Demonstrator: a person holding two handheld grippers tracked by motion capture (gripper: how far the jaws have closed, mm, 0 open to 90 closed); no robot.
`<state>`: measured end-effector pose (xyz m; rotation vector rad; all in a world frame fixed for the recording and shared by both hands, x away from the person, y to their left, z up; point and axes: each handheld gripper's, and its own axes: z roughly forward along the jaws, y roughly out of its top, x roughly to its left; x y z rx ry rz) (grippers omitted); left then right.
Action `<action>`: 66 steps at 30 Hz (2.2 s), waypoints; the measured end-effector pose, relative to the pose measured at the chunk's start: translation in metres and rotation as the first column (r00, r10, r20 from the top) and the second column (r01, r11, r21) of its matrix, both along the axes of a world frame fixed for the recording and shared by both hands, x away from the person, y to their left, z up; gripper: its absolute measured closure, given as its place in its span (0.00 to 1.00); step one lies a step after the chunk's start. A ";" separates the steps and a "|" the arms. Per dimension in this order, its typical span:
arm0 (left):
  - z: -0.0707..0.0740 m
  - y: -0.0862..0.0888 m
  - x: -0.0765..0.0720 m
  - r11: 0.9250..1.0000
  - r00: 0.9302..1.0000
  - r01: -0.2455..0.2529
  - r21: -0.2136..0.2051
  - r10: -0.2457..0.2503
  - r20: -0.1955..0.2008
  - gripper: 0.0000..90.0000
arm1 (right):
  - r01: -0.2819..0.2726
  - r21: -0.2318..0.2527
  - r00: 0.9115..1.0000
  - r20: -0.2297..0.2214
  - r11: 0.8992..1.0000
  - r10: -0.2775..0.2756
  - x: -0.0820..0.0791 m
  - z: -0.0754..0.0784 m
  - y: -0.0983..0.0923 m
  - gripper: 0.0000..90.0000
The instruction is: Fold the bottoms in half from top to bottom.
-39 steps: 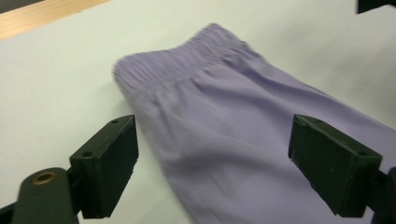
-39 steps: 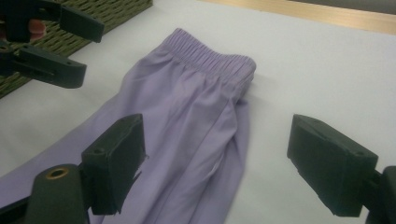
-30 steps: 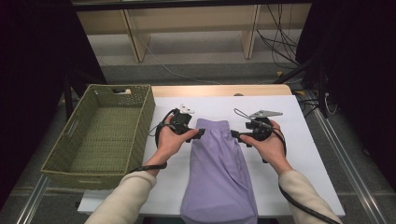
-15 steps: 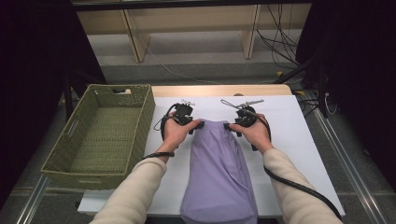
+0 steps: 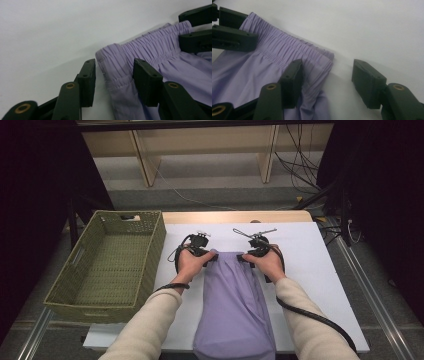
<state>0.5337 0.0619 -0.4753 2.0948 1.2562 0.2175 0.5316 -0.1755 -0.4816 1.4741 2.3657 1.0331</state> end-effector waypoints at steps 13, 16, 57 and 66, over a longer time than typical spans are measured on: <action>-0.005 -0.001 0.001 0.998 0.998 0.035 -0.052 -0.038 -0.056 0.74 | -0.023 0.028 0.997 -0.067 0.999 0.025 0.002 0.001 0.006 0.73; -0.003 -0.004 0.000 0.998 0.997 0.051 -0.031 -0.052 -0.062 0.77 | -0.005 0.036 0.996 -0.093 0.999 0.008 0.003 0.002 0.008 0.79; 0.018 0.001 -0.010 0.992 0.989 0.072 -0.099 -0.059 0.135 0.86 | 0.010 0.096 0.995 0.096 0.995 -0.020 -0.011 0.021 0.004 0.91; 0.033 0.001 -0.009 0.991 0.978 0.097 -0.092 -0.078 0.193 0.86 | 0.012 0.086 0.987 0.160 0.996 -0.026 -0.010 0.035 0.005 0.91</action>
